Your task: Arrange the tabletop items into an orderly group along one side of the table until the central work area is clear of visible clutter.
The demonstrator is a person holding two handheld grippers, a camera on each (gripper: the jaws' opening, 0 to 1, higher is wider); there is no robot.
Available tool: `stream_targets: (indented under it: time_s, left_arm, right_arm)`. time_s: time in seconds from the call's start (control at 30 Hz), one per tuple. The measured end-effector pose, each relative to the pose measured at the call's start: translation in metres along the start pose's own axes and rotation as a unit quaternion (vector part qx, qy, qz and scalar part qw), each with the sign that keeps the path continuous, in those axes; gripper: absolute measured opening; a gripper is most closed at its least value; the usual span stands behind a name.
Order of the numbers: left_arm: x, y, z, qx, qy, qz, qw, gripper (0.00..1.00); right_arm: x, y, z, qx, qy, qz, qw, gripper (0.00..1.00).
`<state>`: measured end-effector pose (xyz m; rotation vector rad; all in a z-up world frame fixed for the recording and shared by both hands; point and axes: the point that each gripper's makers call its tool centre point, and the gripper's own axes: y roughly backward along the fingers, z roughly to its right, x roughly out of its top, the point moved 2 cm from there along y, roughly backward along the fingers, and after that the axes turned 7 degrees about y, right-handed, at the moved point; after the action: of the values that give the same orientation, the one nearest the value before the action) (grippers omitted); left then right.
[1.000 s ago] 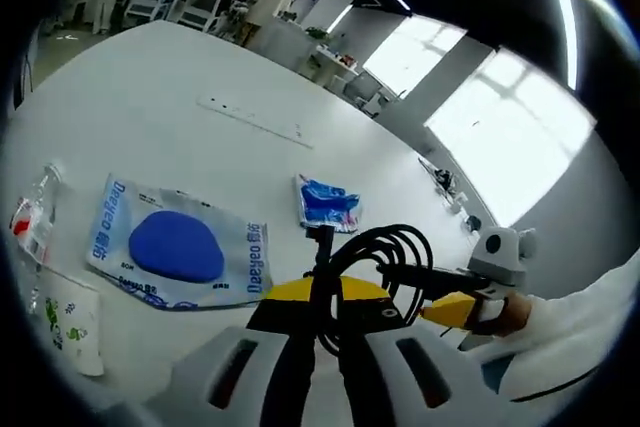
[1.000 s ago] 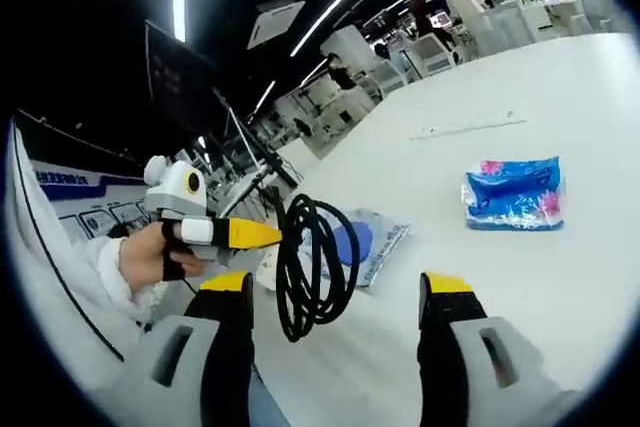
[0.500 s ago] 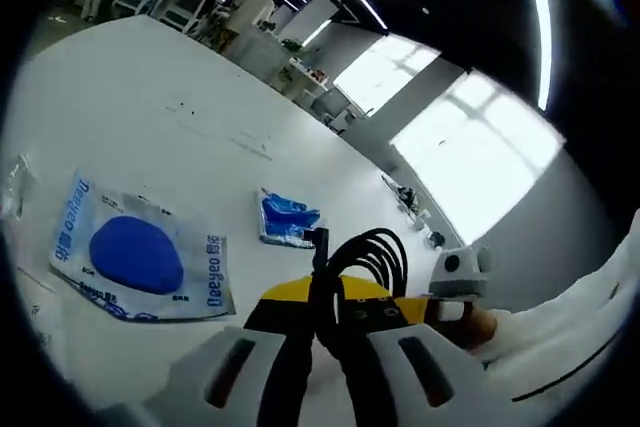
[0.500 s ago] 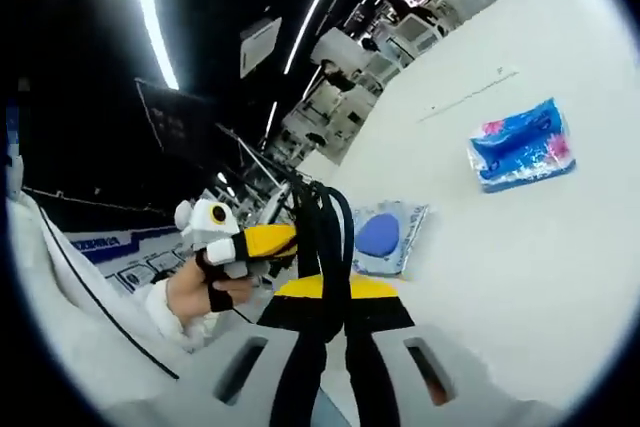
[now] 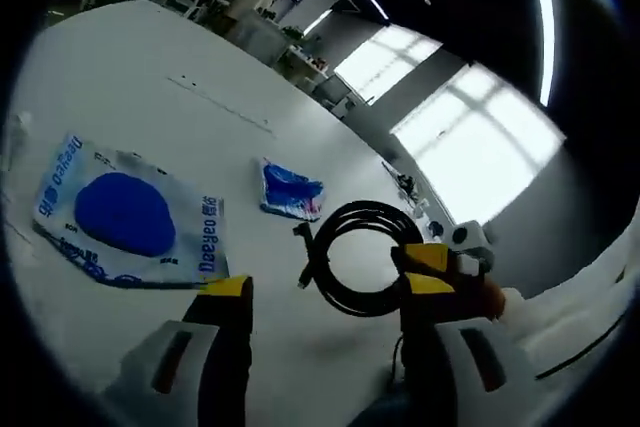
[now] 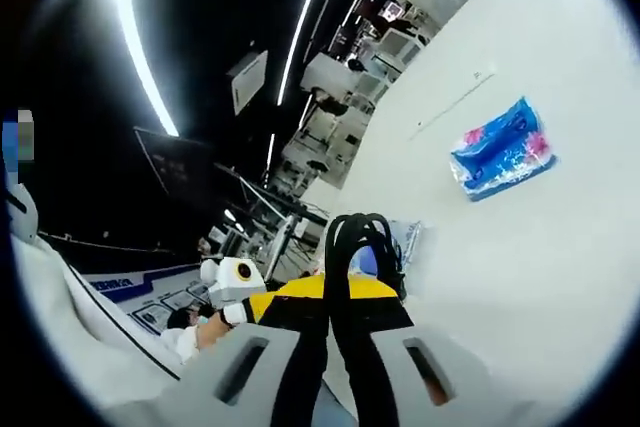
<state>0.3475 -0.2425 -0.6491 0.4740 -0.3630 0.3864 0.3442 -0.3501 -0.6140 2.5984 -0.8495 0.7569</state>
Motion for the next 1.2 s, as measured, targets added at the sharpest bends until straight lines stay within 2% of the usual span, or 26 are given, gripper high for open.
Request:
stream_targets:
  time_s: [0.1,0.17,0.23,0.3,0.33,0.4,0.43,0.47,0.53,0.67,0.8,0.93,1.13,1.2]
  left_arm:
    - [-0.009,-0.01,0.001,-0.016,0.012,-0.01,0.9998,0.64]
    - [-0.009,-0.017,0.011,-0.045,0.047,-0.008,0.9979,0.65]
    - [-0.004,-0.023,0.021,-0.08,0.07,0.0,0.9944,0.64]
    - [0.001,-0.027,0.03,-0.118,0.109,0.008,0.9871,0.62]
    - [0.002,-0.027,0.031,-0.124,0.119,0.003,0.985,0.55]
    - [0.007,-0.025,0.035,-0.144,0.104,0.007,0.9841,0.22]
    - [0.011,-0.024,0.034,-0.136,0.098,0.011,0.9858,0.1]
    - [0.012,-0.025,0.027,-0.118,0.072,0.015,0.9903,0.1]
    - [0.007,-0.023,0.029,-0.118,0.086,-0.006,0.9892,0.09]
    - [0.002,-0.023,0.029,-0.1,0.076,-0.011,0.992,0.08]
    - [0.003,-0.025,0.023,-0.084,0.079,-0.005,0.9933,0.07]
    - [0.003,-0.034,0.024,-0.067,0.077,-0.005,0.9948,0.05]
    - [0.006,-0.048,0.021,-0.063,0.098,-0.019,0.993,0.05]
    - [0.008,-0.053,0.02,-0.058,0.092,-0.026,0.9938,0.05]
  right_arm:
    - [0.008,-0.002,-0.012,0.021,-0.004,0.009,0.9997,0.01]
    - [0.015,-0.003,-0.026,0.051,-0.007,0.019,0.9985,0.01]
    - [0.021,-0.003,-0.039,0.076,-0.007,0.029,0.9966,0.01]
    - [0.024,-0.002,-0.045,0.084,-0.002,0.033,0.9959,0.01]
    - [0.024,-0.001,-0.045,0.084,0.0,0.032,0.9959,0.01]
    - [0.02,-0.001,-0.039,0.069,0.025,0.022,0.9971,0.01]
    - [0.017,0.001,-0.031,0.049,0.027,0.015,0.9983,0.02]
    - [0.018,0.002,-0.033,0.055,0.011,0.021,0.9982,0.02]
    - [0.018,0.005,-0.026,0.047,0.002,0.033,0.9983,0.02]
    - [0.015,0.009,-0.016,0.022,0.004,0.036,0.9991,0.02]
    - [0.01,0.013,0.003,-0.032,0.023,0.017,0.9991,0.02]
    - [0.007,0.014,0.025,-0.088,0.03,-0.004,0.9957,0.02]
    - [0.014,0.016,0.051,-0.142,0.029,-0.02,0.9893,0.02]
    - [0.017,0.014,0.057,-0.153,0.033,-0.021,0.9875,0.02]
